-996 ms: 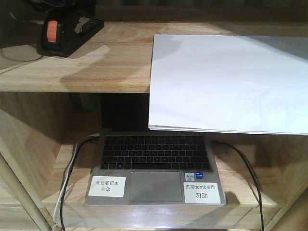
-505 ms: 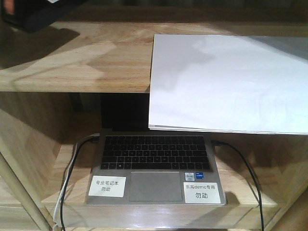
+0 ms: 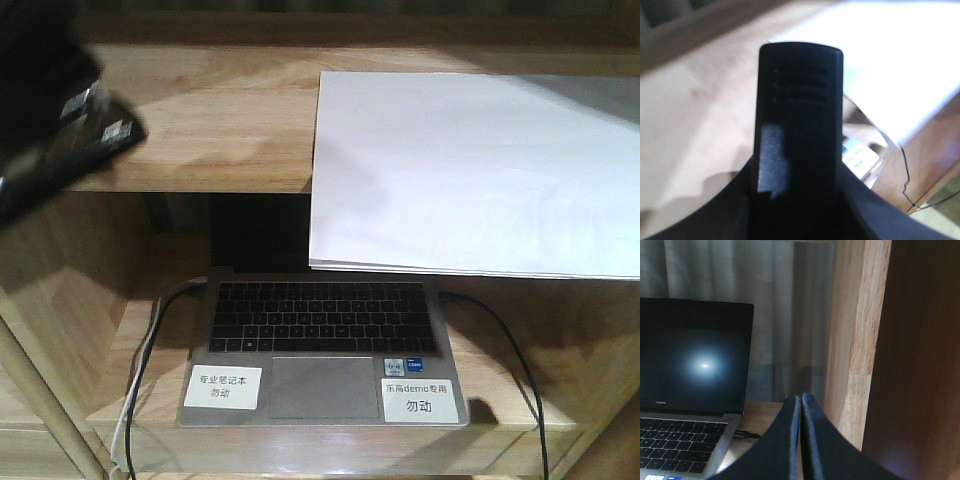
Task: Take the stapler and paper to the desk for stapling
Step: 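Lift the stapler off the shelf and pull it back with the left gripper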
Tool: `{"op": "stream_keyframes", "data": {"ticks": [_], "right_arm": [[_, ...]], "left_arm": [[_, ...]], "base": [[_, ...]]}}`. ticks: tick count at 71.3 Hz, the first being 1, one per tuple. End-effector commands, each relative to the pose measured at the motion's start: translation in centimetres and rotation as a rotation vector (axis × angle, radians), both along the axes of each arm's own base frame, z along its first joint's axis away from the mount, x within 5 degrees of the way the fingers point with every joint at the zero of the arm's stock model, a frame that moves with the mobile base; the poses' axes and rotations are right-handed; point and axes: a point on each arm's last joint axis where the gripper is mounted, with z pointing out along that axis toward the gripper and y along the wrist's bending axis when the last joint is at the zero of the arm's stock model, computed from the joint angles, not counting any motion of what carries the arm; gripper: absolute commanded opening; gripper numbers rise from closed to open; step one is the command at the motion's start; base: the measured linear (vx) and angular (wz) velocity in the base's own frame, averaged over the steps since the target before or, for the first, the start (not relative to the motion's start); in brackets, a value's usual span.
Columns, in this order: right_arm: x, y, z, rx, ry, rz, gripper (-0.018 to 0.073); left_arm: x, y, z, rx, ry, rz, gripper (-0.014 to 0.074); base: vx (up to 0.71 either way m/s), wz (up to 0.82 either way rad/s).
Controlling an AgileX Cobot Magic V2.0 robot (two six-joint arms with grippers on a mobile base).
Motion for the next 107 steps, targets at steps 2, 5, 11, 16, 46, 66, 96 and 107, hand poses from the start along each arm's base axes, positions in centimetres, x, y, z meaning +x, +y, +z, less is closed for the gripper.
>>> {"op": "stream_keyframes", "data": {"ticks": [2,5,11,16,46,66,96,107], "right_arm": [[-0.1,0.1,0.8,-0.010,-0.080,0.007,-0.0010],[-0.1,0.1,0.8,-0.010,-0.080,0.007,-0.0010],[-0.1,0.1,0.8,-0.010,-0.080,0.007,-0.0010],[-0.1,0.1,0.8,-0.010,-0.080,0.007,-0.0010],[-0.1,0.1,0.8,-0.010,-0.080,0.007,-0.0010],[-0.1,0.1,0.8,-0.010,-0.080,0.007,-0.0010],[-0.1,0.1,0.8,-0.010,-0.080,0.007,-0.0010],[-0.1,0.1,0.8,-0.010,-0.080,0.007,-0.0010]], "left_arm": [[-2.4,0.6,-0.2,-0.114,-0.128,-0.027,-0.0006],[-2.9,0.8,-1.3,-0.107,-0.123,-0.037,-0.0006],[-4.2,1.3,-3.5,-0.109,-0.126,-0.050,-0.0006],[-5.2,1.8,-5.4,-0.122,-0.138,-0.042,-0.0006],[-9.4,4.4,-16.8,-0.179,-0.197,0.038,-0.0006],[-10.0,4.9,-18.1,-0.232,-0.240,0.068,-0.0006],[-10.1,4.9,-18.2,-0.226,-0.231,0.063,-0.0006],[-10.1,4.9,-18.2,-0.226,-0.231,0.063,-0.0006]], "base": [[0.00,0.00],[0.00,0.00],[0.00,0.00],[0.00,0.00],[0.00,0.00],[0.00,0.00],[0.00,0.00],[0.00,0.00]]}}
